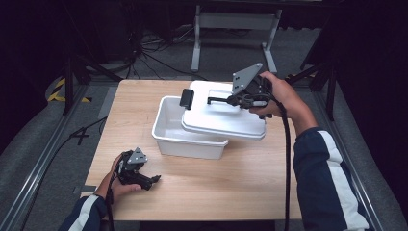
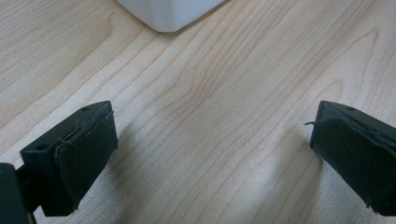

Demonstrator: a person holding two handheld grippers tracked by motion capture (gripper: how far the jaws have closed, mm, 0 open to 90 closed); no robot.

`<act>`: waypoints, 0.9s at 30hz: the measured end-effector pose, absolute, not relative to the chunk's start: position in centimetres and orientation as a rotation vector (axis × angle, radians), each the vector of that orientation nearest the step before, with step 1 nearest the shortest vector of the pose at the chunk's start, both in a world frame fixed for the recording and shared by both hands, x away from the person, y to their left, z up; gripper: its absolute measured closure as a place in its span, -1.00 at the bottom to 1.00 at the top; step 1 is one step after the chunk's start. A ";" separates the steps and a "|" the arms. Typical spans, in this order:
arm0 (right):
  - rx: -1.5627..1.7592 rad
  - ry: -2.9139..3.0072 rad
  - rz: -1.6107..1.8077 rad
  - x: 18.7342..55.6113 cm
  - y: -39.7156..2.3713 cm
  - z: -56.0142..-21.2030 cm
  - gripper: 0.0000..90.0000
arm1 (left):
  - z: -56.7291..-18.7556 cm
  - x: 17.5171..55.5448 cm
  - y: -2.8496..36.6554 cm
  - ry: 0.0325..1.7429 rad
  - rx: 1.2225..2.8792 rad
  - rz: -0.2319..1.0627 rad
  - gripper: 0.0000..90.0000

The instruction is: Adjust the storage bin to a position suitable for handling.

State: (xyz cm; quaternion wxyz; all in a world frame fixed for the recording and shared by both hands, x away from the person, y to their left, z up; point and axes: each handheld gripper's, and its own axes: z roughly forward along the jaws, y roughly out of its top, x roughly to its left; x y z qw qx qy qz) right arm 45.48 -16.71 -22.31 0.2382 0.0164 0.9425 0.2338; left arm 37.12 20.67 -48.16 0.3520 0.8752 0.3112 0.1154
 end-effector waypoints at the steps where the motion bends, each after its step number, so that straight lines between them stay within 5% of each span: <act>1: 0.051 2.581 0.630 45.4 -17.1 -22.4 0.89 | -48.2 37.1 20.7 0.805 2.265 0.298 -0.97; 27: 0.285 2.502 0.639 43.4 -28.5 -22.7 0.89 | -48.1 37.1 20.7 0.813 2.266 0.302 -0.97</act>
